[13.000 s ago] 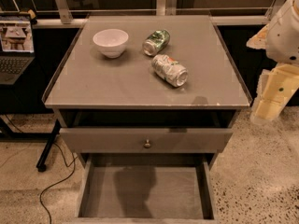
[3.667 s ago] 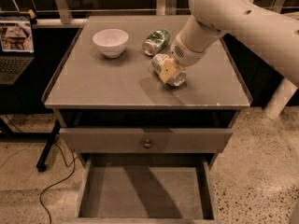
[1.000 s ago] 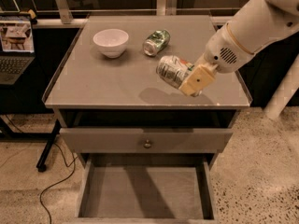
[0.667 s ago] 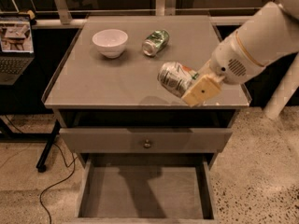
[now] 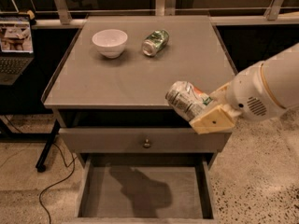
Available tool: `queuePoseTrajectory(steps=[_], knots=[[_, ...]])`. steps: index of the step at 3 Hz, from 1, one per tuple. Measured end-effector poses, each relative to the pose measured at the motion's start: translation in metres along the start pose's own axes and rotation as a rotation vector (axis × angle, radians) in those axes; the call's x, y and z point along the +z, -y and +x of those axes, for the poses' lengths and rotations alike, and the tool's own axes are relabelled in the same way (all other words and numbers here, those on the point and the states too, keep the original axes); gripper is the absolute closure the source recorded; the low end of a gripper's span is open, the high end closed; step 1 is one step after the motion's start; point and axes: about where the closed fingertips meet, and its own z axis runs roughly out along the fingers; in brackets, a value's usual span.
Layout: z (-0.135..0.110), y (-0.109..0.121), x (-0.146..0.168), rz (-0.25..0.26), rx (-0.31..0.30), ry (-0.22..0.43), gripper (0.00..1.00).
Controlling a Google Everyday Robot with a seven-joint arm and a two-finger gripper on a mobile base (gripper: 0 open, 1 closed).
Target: Place 7up can into middle drawer
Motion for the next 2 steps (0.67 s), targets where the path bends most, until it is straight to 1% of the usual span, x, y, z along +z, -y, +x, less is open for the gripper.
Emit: queuePoseTrajectory(steps=[1,2], knots=[[0.021,-0.002,0.011,-0.002,0.034,0.016,1.0],[0.044,0.003,0.032,-0.006,0.077,-0.009,1.0]])
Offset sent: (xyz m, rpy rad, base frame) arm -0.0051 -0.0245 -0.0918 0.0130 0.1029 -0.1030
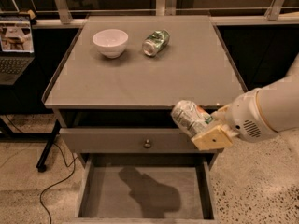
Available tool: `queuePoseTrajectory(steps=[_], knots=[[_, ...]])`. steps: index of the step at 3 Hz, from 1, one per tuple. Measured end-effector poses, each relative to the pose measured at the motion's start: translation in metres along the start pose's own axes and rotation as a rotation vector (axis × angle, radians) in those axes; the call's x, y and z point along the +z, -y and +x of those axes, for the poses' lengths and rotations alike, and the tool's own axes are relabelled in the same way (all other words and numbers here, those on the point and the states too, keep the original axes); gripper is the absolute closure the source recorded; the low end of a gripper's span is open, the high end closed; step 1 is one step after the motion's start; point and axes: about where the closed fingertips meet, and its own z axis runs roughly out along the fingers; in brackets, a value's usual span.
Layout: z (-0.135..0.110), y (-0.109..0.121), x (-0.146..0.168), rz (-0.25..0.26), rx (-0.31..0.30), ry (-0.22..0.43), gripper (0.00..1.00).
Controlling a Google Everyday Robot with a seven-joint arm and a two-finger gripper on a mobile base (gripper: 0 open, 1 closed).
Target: Place 7up can into middle drawer
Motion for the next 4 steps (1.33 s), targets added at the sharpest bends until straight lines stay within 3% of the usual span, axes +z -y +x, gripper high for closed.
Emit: queuePoseTrajectory(steps=[1,2,4], knots=[[0.019,0.008,0.018,-0.006,0.041,-0.032,1.0],[0.019,0.007,0.019,-0.007,0.031,-0.039,1.0],[0.074,0.016,0.063,-0.015,0.088,-0.084,1.0]])
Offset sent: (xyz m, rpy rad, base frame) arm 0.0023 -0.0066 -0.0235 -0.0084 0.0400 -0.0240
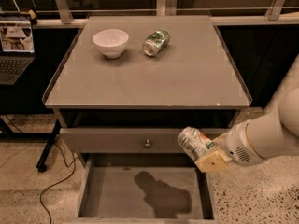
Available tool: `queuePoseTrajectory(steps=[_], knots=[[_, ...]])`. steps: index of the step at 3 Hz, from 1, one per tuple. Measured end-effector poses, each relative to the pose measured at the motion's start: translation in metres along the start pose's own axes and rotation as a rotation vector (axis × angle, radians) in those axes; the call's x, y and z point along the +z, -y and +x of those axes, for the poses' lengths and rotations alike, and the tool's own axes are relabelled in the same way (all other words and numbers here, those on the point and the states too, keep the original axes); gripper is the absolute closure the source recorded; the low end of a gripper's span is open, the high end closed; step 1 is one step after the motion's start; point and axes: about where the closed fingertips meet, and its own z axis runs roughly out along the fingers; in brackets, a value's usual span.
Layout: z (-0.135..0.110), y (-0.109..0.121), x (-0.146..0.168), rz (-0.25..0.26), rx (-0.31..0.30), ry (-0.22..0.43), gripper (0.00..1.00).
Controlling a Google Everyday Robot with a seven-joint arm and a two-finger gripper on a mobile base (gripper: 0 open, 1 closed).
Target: Place 7up can into middle drawer
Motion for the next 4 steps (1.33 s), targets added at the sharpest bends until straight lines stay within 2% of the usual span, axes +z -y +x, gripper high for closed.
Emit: queuePoseTrajectory(steps=[2,3,4], knots=[[0.046,0.023,0.052,-0.013,0.057,0.045,1.0],[0.075,0.036,0.089,-0.023,0.099,0.085,1.0],[0.075,0.035,0.089,-0.022,0.098,0.086,1.0]])
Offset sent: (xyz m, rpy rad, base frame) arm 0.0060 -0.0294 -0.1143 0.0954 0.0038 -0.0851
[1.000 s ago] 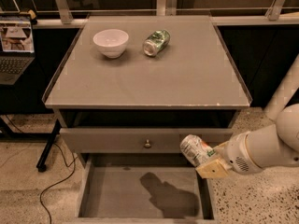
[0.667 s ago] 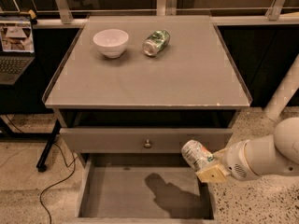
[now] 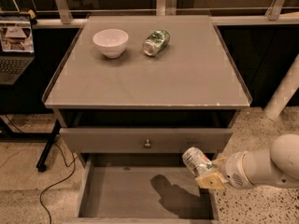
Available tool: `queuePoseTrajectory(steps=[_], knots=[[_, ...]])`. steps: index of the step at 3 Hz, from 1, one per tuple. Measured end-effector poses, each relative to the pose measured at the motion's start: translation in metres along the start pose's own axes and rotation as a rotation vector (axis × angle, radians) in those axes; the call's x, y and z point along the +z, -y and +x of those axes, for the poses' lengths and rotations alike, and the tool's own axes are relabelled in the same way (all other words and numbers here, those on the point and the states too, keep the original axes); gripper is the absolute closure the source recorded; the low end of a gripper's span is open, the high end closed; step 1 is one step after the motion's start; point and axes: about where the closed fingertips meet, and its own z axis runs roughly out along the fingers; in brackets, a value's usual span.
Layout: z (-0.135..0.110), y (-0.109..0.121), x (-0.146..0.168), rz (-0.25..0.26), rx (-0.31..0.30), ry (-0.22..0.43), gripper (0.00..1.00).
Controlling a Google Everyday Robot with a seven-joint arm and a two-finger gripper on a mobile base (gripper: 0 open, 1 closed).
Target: Place 7up can into middle drawer
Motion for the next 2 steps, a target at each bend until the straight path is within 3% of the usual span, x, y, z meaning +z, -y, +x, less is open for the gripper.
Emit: queuePoseTrajectory(steps=[2], knots=[[0.038,0.02,0.039,-0.004,0.062,0.051,1.0]])
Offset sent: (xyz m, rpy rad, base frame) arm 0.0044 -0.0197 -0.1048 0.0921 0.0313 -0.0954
